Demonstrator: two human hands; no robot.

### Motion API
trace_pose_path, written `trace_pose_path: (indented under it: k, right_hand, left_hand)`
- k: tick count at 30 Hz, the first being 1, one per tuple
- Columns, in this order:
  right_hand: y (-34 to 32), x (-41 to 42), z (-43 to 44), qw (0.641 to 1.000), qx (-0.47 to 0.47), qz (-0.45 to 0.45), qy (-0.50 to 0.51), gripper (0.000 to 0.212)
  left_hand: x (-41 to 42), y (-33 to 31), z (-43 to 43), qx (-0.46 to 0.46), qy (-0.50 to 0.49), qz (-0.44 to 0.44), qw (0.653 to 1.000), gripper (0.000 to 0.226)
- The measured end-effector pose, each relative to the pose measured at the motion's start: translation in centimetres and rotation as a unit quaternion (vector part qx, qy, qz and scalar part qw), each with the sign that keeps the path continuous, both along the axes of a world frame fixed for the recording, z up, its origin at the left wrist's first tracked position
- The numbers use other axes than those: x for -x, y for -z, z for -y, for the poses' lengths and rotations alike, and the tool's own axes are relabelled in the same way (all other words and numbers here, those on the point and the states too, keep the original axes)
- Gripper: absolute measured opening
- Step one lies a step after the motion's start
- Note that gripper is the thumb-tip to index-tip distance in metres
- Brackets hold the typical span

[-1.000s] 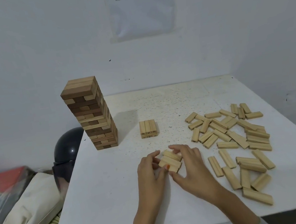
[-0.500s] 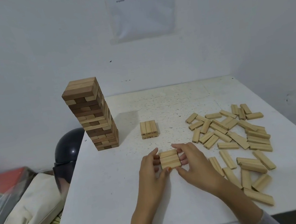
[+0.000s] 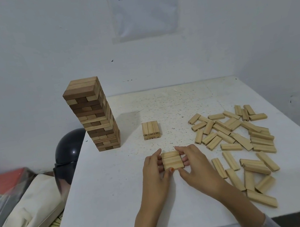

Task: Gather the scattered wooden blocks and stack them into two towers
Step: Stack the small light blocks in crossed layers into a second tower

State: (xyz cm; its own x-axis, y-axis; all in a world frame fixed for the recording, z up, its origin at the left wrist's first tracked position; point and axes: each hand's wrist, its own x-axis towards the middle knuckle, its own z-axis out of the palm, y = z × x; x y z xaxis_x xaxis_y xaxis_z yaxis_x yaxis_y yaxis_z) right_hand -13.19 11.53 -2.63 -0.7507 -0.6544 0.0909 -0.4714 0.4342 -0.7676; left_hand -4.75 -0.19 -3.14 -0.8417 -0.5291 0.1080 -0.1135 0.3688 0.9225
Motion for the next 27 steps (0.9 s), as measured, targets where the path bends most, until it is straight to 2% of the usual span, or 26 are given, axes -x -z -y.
trace_pose_path:
  k: [13, 17, 21, 24, 27]
  right_hand:
    - [-0.6, 0.7, -0.8, 1.000, 0.000, 0.022, -0.016, 0.057]
    - [-0.9, 1.6, -1.0, 0.997, -0.002, -0.004, -0.078, 0.043]
    - [-0.5, 2.6, -1.1, 0.991, -0.028, -0.043, -0.121, 0.029]
    - [-0.2, 2.8, -1.0, 0.990, -0.023, -0.050, -0.128, 0.025]
    - [-0.1, 2.9, -0.8, 0.992, -0.012, -0.044, -0.121, 0.024]
  left_hand:
    - [-0.7, -0.3, 1.0, 0.013, 0.031, 0.025, 0.999, 0.062]
    - [-0.6, -1.0, 2.0, 0.112, 0.099, 0.060, 0.987, 0.050]
    - [-0.4, -1.2, 2.7, 0.251, 0.138, 0.095, 0.953, 0.038]
    - [-0.2, -0.9, 3.0, 0.271, 0.131, 0.074, 0.951, 0.021]
    - [-0.1, -0.8, 3.0, 0.254, 0.124, 0.067, 0.957, 0.019]
